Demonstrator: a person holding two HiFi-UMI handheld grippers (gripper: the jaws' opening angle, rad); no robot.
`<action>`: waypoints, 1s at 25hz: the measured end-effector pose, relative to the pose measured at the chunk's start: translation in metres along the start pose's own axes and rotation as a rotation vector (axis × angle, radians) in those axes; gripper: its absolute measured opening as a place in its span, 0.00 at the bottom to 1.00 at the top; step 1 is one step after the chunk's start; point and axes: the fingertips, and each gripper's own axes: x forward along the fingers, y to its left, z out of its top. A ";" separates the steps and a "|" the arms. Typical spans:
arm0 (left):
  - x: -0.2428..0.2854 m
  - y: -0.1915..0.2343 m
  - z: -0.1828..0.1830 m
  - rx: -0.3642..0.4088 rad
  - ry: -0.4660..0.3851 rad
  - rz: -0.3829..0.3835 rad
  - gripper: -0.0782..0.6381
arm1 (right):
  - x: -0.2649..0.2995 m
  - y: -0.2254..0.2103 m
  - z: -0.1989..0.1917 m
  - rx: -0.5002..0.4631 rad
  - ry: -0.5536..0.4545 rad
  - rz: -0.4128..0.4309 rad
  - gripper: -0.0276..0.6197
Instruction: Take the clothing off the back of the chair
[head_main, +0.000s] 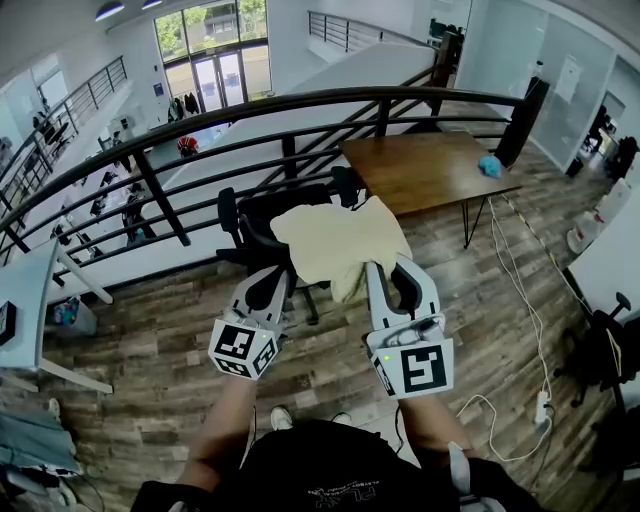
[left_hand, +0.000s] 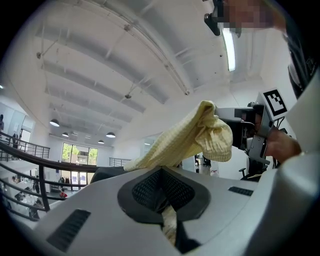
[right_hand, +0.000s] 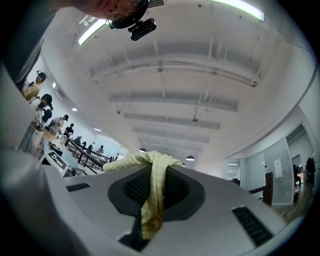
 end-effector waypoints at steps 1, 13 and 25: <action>0.000 -0.002 -0.002 -0.003 0.001 0.002 0.13 | -0.003 0.001 -0.003 0.005 0.003 0.002 0.12; 0.004 -0.025 -0.009 0.005 0.010 0.022 0.13 | -0.042 0.000 -0.035 0.052 0.049 0.029 0.12; -0.023 -0.021 -0.025 -0.020 0.040 0.022 0.13 | -0.068 0.022 -0.052 0.013 0.127 0.028 0.12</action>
